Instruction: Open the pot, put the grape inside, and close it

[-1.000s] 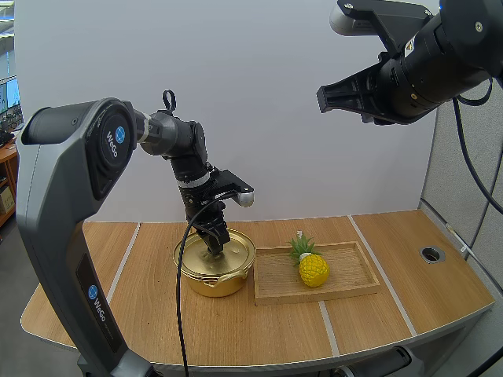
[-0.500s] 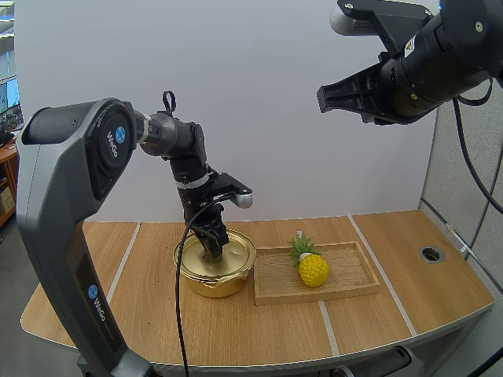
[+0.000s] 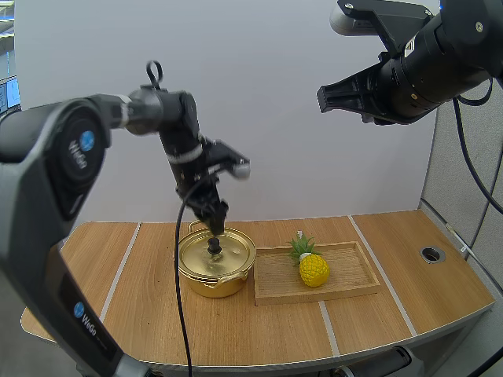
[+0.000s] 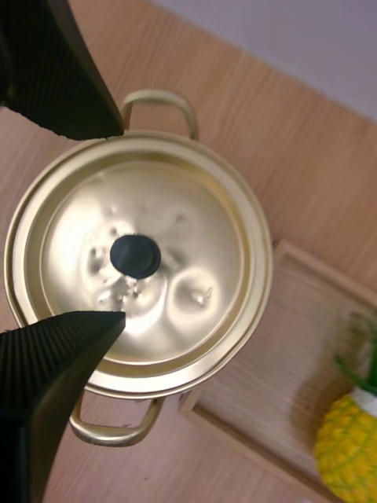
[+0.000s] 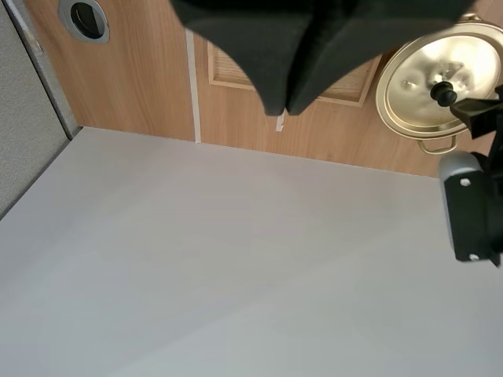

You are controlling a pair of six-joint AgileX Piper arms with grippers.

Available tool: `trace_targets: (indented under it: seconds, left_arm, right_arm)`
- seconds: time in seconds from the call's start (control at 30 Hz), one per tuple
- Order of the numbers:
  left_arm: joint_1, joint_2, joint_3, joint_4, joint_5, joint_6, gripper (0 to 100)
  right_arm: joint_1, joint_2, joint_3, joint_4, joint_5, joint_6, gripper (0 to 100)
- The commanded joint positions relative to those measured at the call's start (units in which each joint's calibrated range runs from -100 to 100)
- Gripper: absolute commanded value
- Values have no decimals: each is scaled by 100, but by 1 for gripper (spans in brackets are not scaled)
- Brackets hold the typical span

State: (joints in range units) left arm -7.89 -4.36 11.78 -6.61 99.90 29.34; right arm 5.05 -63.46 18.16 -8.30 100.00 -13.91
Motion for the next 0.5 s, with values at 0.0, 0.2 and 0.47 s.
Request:
trace_targets:
  seconds: [0.0, 0.2, 0.47]
  left_arm:
    - [-16, -493, -328, 12, 10, -163, 100]
    - [-16, -1613, -814, 130, 10, -459, 100]
    - [-9, -2838, -967, 400, 10, -713, 100]
  right_arm:
    - [-19, -68, 8, -23, 0, 50, 0]
    - [-19, -68, 8, -23, 0, 50, 0]
    - [-19, -68, 8, -23, 0, 50, 0]
